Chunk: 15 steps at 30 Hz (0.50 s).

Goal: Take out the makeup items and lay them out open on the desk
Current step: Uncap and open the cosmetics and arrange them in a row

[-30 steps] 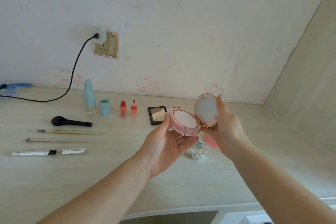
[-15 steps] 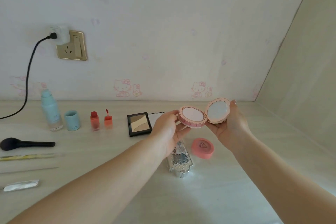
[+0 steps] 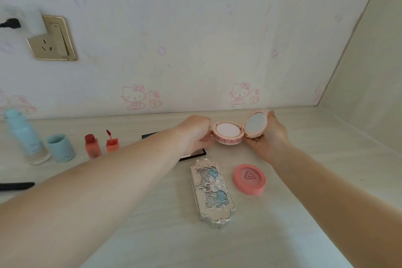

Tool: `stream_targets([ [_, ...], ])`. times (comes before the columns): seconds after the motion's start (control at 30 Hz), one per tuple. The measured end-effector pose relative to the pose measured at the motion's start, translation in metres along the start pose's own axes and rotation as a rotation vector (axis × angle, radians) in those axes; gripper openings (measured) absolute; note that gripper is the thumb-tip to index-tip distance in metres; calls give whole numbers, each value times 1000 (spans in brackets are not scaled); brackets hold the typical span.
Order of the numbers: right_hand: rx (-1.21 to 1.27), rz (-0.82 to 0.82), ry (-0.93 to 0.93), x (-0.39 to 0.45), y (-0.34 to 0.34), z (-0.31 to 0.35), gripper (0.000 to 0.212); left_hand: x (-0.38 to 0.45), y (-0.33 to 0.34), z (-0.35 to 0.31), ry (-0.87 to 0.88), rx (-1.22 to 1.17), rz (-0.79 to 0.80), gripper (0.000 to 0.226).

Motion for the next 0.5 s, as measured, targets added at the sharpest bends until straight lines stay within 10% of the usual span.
stream_targets([
  [0.5,-68,-18,-9,17,-8,0,25,7,8,5,-93,-27,100,34],
])
Point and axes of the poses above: each hand's wrist, its own x-axis towards the middle knuckle, its own y-axis out of the palm, z = x × y, the point moved 8 cm from there along x, towards the middle knuckle, and after that the axes turned 3 degrees about -x, right-handed, at the moved point
